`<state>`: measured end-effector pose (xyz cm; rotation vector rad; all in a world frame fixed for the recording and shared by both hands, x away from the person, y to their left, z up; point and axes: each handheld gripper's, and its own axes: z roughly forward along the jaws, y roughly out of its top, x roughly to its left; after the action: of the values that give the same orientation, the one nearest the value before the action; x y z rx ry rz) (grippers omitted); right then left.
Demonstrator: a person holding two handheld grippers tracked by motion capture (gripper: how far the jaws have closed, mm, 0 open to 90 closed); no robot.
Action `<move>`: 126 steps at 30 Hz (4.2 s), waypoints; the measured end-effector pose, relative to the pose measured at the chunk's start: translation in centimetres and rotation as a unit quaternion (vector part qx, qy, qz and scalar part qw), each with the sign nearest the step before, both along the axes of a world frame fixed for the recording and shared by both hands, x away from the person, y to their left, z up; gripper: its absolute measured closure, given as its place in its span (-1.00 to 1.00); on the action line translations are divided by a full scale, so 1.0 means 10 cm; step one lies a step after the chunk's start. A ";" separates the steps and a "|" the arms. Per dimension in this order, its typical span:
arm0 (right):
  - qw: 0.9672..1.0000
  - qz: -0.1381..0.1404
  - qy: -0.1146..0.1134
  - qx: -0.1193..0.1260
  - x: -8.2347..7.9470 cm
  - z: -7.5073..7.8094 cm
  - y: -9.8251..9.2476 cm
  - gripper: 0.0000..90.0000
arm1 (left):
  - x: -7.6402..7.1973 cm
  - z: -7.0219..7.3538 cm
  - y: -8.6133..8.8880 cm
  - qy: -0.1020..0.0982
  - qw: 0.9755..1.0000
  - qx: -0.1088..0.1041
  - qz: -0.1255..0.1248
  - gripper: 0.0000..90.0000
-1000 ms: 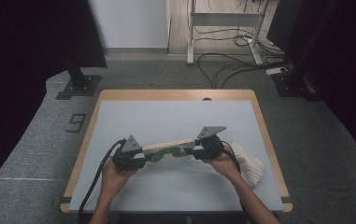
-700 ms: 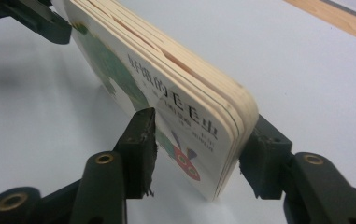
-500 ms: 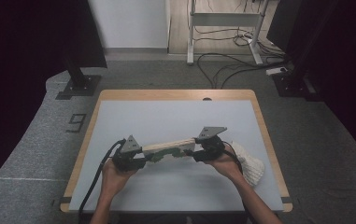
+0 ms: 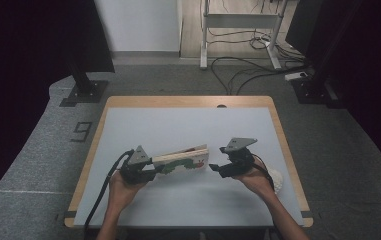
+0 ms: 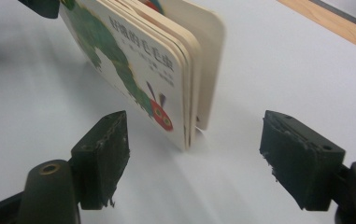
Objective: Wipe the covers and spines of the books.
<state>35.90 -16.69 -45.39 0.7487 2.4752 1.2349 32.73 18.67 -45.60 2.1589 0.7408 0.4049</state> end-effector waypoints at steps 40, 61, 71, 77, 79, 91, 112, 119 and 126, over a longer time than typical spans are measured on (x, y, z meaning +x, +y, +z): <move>0.985 -0.150 0.060 -0.064 -0.29 -0.47 -1.18 -0.20 | 0.01 -0.02 0.01 0.002 1.000 -0.008 -0.004 0.29; 0.985 -0.152 0.059 -0.060 -0.34 -0.36 -1.30 0.52 | 0.02 -0.02 0.01 0.002 1.000 -0.010 -0.001 0.31; 0.988 -0.143 0.041 -0.045 -0.44 -0.08 -1.35 0.51 | 0.02 -0.03 0.03 0.004 1.000 -0.013 -0.002 0.32; 0.990 -0.134 0.033 -0.041 -0.50 0.04 -1.36 0.51 | 0.03 -0.03 0.03 0.000 1.000 -0.010 0.002 0.34; 0.990 -0.131 0.031 -0.041 -0.51 0.06 -1.35 0.51 | 0.03 -0.03 0.03 0.000 1.000 -0.009 0.004 0.35; 0.993 -0.109 0.032 -0.030 -0.51 0.11 -1.22 0.51 | 0.04 -0.03 0.06 -0.002 1.000 -0.001 0.004 0.44; 0.998 -0.054 0.032 -0.023 -0.41 0.11 -0.79 0.50 | 0.04 -0.04 0.09 -0.004 1.000 -0.002 -0.001 0.48; 0.999 -0.029 0.031 -0.019 -0.37 0.11 -0.58 0.50 | 0.05 -0.04 0.09 -0.003 1.000 -0.002 -0.002 0.47; 0.999 -0.002 0.028 -0.018 -0.33 0.12 -0.35 0.49 | 0.05 -0.04 0.09 -0.003 1.000 -0.002 -0.004 0.47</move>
<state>32.56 -20.21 -44.22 0.7888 2.5311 1.1794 33.22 19.57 -45.99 2.1549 0.7296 0.4040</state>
